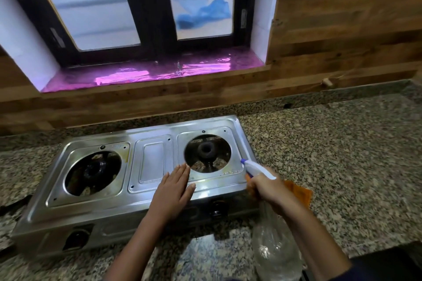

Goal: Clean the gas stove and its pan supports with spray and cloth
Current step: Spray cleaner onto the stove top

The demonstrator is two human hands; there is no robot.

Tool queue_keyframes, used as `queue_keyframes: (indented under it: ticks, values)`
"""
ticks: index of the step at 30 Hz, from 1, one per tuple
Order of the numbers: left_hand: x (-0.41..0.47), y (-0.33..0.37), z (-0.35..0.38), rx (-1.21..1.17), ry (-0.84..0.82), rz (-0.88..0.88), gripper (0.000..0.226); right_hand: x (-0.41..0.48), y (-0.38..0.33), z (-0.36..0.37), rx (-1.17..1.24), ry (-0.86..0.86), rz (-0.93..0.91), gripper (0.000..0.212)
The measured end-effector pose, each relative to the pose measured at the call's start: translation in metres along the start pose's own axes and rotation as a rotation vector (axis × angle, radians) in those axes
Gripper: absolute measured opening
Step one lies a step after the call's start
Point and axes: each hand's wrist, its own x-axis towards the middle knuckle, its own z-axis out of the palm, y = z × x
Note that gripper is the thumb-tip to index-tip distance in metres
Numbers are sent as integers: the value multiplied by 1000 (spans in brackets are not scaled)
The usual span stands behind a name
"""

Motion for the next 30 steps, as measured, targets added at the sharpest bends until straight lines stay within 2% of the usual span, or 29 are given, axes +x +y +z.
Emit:
queue_keyframes:
  ticks: [1,4,8,12,17,21,26,30]
  values:
    - [0,1,1,-5,-1,-7,94,1,4,-10,3,38,14,6]
    - [-1,11,4,-10,19,-59,94,0,17,-48,49,158,30,17]
    - [0,36,10,-7,85,-129,84,0,31,-92,196,403,10,22]
    - [7,68,18,-21,97,-45,79,7,27,-123,134,530,-130,26]
    - [25,109,31,3,50,119,73,26,35,-158,78,711,-236,21]
    - [37,129,38,10,39,206,69,35,52,-170,71,696,-222,11]
    - [40,132,46,15,73,209,60,31,81,-188,209,705,-85,42]
    - [39,132,47,15,90,210,57,21,101,-186,125,680,-76,47]
